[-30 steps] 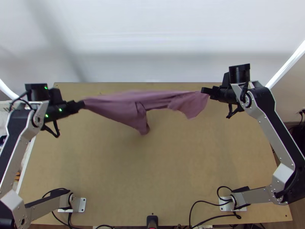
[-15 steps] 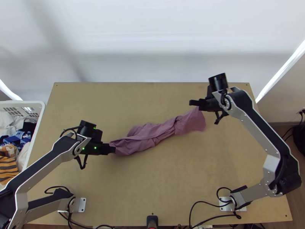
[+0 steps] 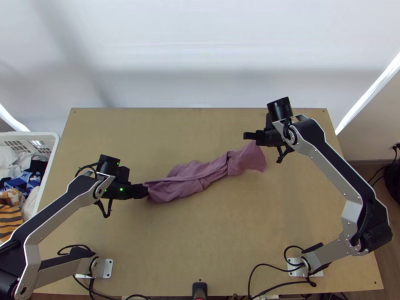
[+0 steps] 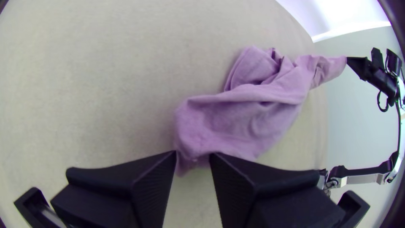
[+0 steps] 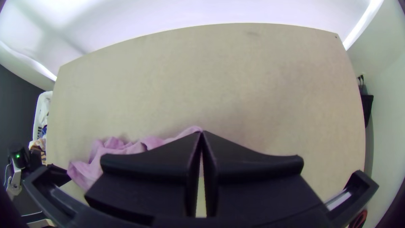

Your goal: Fold the t-shirt

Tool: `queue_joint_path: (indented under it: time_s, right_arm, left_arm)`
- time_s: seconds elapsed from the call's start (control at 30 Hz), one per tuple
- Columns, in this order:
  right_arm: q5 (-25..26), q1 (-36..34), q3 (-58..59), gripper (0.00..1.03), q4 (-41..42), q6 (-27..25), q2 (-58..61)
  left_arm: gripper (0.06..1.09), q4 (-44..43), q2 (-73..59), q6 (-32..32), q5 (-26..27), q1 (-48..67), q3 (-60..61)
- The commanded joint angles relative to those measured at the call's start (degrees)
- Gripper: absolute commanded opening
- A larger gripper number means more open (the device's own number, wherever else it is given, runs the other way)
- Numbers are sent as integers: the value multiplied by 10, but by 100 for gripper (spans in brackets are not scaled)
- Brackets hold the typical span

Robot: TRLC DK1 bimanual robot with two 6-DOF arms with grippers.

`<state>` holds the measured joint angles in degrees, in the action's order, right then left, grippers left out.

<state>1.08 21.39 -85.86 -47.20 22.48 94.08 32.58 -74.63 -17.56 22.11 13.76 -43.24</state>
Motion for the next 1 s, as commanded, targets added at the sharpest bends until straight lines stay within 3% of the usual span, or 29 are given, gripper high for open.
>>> queue_joint_path:
  time_s: [0.0, 0.1, 0.2, 0.23, 0.57, 0.97]
  right_arm:
    - [7, 6, 4, 3, 6, 4, 10]
    - [8, 5, 6, 3, 10, 1, 11]
    - [8, 5, 6, 3, 12, 1, 11]
    - [8, 5, 4, 3, 12, 1, 10]
    - [9, -11, -42, 3, 12, 1, -13]
    - [55, -32, -195, 3, -16, -28, -43]
  left_arm:
    - [51, 4, -2, 10, 9, -3, -2]
    - [46, 4, -5, 17, 9, 0, 2]
    - [15, -13, -10, 19, 9, 0, 12]
    - [10, -16, -14, 19, 9, -1, 13]
    - [10, -15, -17, 18, 6, -36, -16]
    - [9, 124, 10, 0, -35, -148, -367]
